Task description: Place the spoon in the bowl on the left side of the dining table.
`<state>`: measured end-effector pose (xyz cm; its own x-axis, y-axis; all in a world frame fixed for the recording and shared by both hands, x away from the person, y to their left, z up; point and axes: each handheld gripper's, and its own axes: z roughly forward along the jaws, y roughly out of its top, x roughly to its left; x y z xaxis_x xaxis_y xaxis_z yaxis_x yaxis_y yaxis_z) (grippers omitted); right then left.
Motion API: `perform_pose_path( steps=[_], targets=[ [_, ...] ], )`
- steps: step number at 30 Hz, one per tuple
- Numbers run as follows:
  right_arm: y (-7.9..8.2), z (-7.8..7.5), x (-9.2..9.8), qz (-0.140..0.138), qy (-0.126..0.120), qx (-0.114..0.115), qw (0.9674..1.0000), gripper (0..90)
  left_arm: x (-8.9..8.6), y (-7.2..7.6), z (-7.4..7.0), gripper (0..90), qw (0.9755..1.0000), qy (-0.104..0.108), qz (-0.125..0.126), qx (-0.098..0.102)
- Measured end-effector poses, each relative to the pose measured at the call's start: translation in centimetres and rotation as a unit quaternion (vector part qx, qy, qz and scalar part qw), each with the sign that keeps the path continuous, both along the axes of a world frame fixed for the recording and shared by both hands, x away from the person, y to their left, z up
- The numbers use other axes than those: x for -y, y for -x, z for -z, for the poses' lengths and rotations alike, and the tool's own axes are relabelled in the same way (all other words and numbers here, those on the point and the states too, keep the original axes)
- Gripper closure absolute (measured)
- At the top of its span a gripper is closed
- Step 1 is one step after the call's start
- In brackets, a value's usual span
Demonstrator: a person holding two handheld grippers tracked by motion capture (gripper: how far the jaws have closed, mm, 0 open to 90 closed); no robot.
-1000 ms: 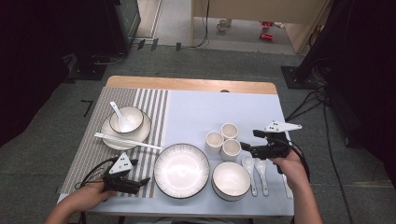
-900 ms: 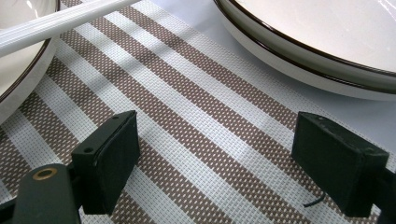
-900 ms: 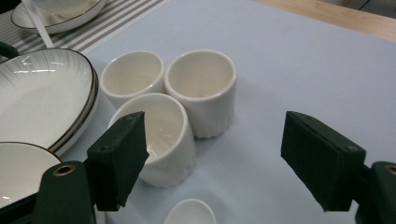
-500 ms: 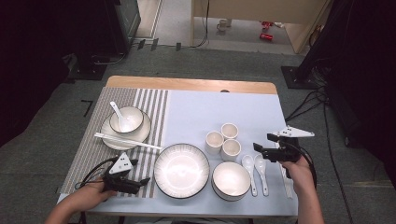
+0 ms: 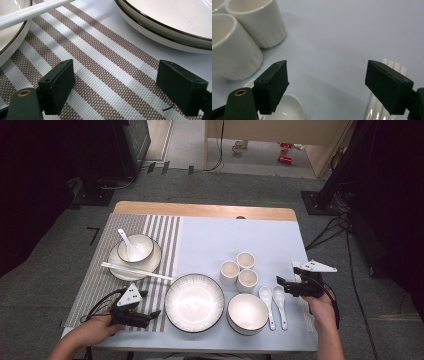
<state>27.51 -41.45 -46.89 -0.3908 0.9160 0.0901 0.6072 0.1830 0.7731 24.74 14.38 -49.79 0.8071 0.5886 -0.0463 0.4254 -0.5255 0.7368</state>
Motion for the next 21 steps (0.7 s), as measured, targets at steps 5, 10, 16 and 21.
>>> perform_pose_path(
  steps=[5, 10, 16, 21],
  targets=[
    [0.2, 0.9, 0.9, 0.005, -0.007, -0.002, 1.0, 18.5, 0.0, 0.0, 0.0, 15.2, 1.0, 0.0, 0.0, 0.0],
    [0.3, 1.4, 1.4, 0.011, 0.006, -0.009, 0.9999, 18.5, 0.0, 0.0, 0.0, 15.2, 1.0, 0.0, 0.0, 0.0],
    [0.4, 1.6, 2.2, 0.028, -0.001, -0.004, 0.9996, 18.5, 0.0, 0.0, 0.0, 15.2, 1.0, -0.002, 0.0, 0.001],
    [0.3, 2.0, 2.8, 0.043, 0.001, -0.01, 0.999, 18.5, 0.1, 0.0, 0.0, 15.2, 1.0, -0.003, 0.0, 0.002]
  ],
)
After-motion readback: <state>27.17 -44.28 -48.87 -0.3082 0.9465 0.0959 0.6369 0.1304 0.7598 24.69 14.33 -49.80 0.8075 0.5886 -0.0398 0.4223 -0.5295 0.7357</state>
